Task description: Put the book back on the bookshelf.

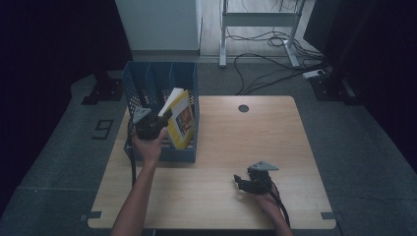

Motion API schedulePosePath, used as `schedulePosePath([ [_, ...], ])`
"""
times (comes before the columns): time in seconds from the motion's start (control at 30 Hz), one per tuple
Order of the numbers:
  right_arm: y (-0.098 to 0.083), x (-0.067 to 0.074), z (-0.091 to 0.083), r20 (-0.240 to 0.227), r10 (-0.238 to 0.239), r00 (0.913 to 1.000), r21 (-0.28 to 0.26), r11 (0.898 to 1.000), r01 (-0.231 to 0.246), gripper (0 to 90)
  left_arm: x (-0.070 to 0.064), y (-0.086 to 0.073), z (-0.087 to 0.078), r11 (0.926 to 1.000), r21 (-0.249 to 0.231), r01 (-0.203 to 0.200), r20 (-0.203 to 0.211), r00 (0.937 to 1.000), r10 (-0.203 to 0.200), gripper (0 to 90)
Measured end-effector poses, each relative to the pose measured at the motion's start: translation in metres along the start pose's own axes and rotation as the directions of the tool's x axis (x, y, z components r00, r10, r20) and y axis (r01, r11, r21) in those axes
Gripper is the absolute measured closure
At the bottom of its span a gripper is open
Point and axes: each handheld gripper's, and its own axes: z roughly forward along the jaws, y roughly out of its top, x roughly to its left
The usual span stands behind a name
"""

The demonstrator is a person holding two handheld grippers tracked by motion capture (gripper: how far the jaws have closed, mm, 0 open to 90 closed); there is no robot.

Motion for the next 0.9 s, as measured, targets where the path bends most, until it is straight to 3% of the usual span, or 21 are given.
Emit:
schedulePosePath([
  [0.23,0.000,0.000,0.000,0.001,-0.004,1.0000,0.001,1.000,0.004,33.1,-0.003,0.003,-0.005,0.9979,0.064,-0.011,0.002,0.9999,0.011,69.5],
  [0.33,0.000,0.001,0.000,0.002,-0.005,1.0000,0.002,1.000,0.005,33.0,-0.003,0.008,-0.003,0.9951,0.098,-0.011,0.006,0.9999,0.010,68.1],
  [0.7,0.000,0.000,0.000,0.000,-0.006,1.0000,0.000,1.000,0.006,33.0,0.002,0.021,0.011,0.9876,0.157,0.008,0.010,0.9999,-0.010,65.2],
  [0.9,0.000,0.001,0.000,0.000,-0.005,1.0000,0.000,1.000,0.005,33.1,0.001,0.024,0.017,0.9834,0.181,-0.017,-0.018,0.9996,0.020,70.8],
])
